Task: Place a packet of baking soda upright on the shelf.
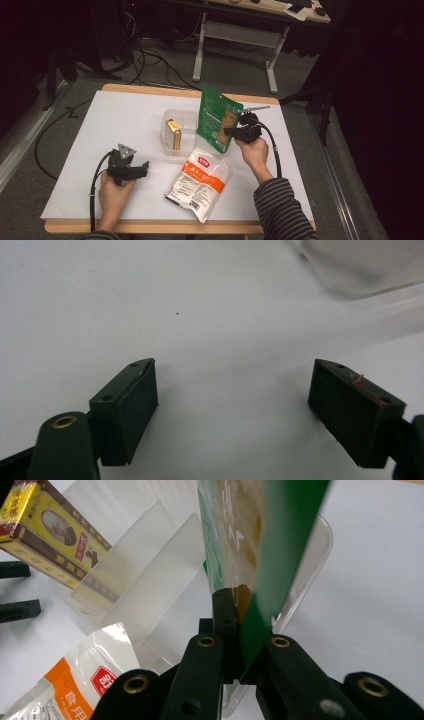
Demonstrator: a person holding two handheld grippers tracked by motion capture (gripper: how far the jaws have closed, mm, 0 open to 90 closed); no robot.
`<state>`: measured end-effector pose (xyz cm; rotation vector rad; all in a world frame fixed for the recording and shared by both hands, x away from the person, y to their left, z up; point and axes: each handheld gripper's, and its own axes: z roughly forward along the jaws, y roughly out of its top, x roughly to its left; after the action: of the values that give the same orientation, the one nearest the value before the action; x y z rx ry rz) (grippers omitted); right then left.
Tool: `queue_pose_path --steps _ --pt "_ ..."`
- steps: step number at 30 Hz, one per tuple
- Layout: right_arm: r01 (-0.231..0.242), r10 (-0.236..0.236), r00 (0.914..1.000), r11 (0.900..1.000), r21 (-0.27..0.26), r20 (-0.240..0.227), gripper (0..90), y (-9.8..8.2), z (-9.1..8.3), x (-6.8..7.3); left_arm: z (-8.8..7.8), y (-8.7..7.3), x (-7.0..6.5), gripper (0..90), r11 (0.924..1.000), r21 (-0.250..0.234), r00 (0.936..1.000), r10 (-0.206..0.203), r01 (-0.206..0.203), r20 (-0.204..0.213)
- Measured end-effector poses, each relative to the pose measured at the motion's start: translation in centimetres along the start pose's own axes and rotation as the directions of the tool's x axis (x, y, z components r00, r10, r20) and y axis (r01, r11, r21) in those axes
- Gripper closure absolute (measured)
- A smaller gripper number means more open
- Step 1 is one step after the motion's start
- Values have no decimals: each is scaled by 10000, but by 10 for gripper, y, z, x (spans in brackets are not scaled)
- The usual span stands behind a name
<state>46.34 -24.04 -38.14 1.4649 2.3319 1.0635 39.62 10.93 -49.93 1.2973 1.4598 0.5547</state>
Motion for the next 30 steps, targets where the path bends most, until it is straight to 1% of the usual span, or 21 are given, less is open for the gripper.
queue_pose_path --steps 2,7,12,15,18,19,22,25,26,28,29,30 --pt "76 -76 10000 10000 20 39 900 0 0 1 0 0 0 203 10000 20 10000 10 -10 -9" --pt "27 -28 10000 10000 70 49 900 -2 1 0 0 0 0 203 10000 25 10000 22 -22 -10" --pt "357 -357 9993 9994 17 130 895 -2 0 3 0 0 0 203 10000 30 10000 19 -19 -9" --pt "486 -483 9987 9987 -179 178 835 -4 -3 4 0 0 0 203 10000 4 10000 -3 3 1" --pt "552 -550 9981 9985 -55 264 773 -7 -4 3 0 0 0 203 10000 3 10000 4 -4 0" --pt "592 -590 9978 9982 -63 286 766 -8 -5 2 0 0 0 203 10000 27 10000 18 -18 -7" --pt "528 -521 9983 9982 -274 258 732 -8 -10 0 0 0 0 203 10000 25 10000 17 -17 -8" --pt "459 -449 9988 9978 -473 219 675 -9 -16 -1 0 0 0 203 10000 26 10000 19 -19 -9" --pt "518 -508 9985 9974 -497 223 660 -9 -17 -1 0 0 0 203 10000 25 10000 18 -18 -11" --pt "615 -598 9976 9967 -521 344 634 -11 -20 0 0 0 0 203 10000 3 10000 5 -5 -2" --pt "760 -730 9963 9949 -661 462 628 -13 -22 0 0 0 0 204 10000 4 10000 4 -4 -3" --pt "771 -734 9958 9945 -710 540 617 -15 -23 0 0 0 0 203 10000 26 10000 18 -18 -10"
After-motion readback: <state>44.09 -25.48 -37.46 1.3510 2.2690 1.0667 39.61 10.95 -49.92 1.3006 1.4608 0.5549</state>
